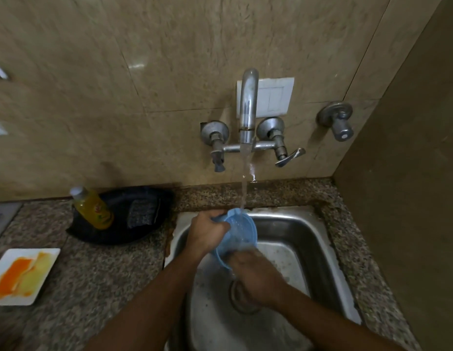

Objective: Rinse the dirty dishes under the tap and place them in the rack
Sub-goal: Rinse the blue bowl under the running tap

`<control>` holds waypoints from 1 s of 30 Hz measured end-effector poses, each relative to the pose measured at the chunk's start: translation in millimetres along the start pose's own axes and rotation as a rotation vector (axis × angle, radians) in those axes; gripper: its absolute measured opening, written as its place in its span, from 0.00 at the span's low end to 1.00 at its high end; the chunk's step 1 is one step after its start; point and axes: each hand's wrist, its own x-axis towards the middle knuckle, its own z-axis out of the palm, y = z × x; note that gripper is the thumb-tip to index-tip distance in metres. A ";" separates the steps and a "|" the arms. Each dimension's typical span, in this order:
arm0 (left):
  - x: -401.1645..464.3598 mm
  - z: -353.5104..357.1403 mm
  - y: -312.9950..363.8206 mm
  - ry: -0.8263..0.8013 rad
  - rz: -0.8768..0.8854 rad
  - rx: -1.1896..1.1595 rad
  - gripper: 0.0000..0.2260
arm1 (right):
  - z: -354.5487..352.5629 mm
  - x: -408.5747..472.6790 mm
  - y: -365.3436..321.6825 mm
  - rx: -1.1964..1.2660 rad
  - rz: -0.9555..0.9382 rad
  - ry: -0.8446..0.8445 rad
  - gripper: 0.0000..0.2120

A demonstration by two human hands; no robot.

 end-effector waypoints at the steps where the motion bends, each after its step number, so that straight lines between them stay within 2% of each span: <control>1: -1.8 0.0 -0.2 -0.027 0.001 0.031 0.19 | 2.3 -3.6 12.5 -0.123 -0.013 0.039 0.19; 2: -2.8 -0.2 -0.2 -0.046 0.009 0.062 0.20 | 1.2 -3.9 15.1 -0.198 0.035 0.062 0.19; 4: 1.0 -0.2 2.2 -0.049 0.039 0.100 0.19 | 6.8 -3.4 -2.8 -0.123 0.125 0.032 0.22; 7: 3.1 -5.4 0.7 -0.066 0.012 0.104 0.18 | 12.4 -1.9 -16.9 -0.078 -0.047 -0.006 0.20; 9: 3.0 -6.1 -5.4 -0.095 -0.009 0.055 0.24 | 2.4 0.3 3.0 -0.188 -0.053 0.017 0.16; 11: 5.7 -2.7 -12.0 -0.154 0.007 -0.031 0.27 | -6.3 7.4 17.8 -0.240 0.012 0.052 0.17; 14: -6.9 3.9 -18.1 -0.233 0.023 -0.208 0.31 | -9.7 14.2 3.9 -0.253 0.079 0.026 0.18; 17: -22.2 21.7 -38.8 -0.112 0.102 -0.226 0.33 | -11.1 21.6 -4.4 -0.103 0.206 0.059 0.16; 19: -27.8 30.7 -43.0 0.032 0.094 -0.306 0.30 | -7.9 25.7 -20.2 0.101 0.291 0.094 0.14; 21: -25.7 26.2 -34.7 0.135 0.082 -0.343 0.26 | -6.1 22.9 -42.6 0.315 0.300 0.142 0.15; 22: -21.8 21.7 -31.6 0.142 0.088 -0.353 0.25 | -4.7 17.5 -44.6 0.358 0.267 0.134 0.16; 23: -19.1 16.7 -29.7 0.118 0.087 -0.348 0.24 | -2.0 11.2 -37.2 0.290 0.200 0.123 0.16; 25: -16.7 11.8 -28.7 0.021 0.097 -0.297 0.24 | 3.1 0.7 -4.2 0.014 0.097 0.079 0.16; 26: -16.8 13.1 -29.8 -0.024 0.107 -0.264 0.25 | 3.3 0.5 6.4 -0.067 0.127 0.072 0.15; 28: -20.0 16.4 -23.6 -0.048 0.093 -0.232 0.25 | -1.9 8.2 -3.6 0.003 0.235 0.051 0.16; 30: -17.6 15.1 -15.7 0.003 0.091 -0.211 0.24 | -2.0 14.0 -26.6 0.262 0.229 0.050 0.22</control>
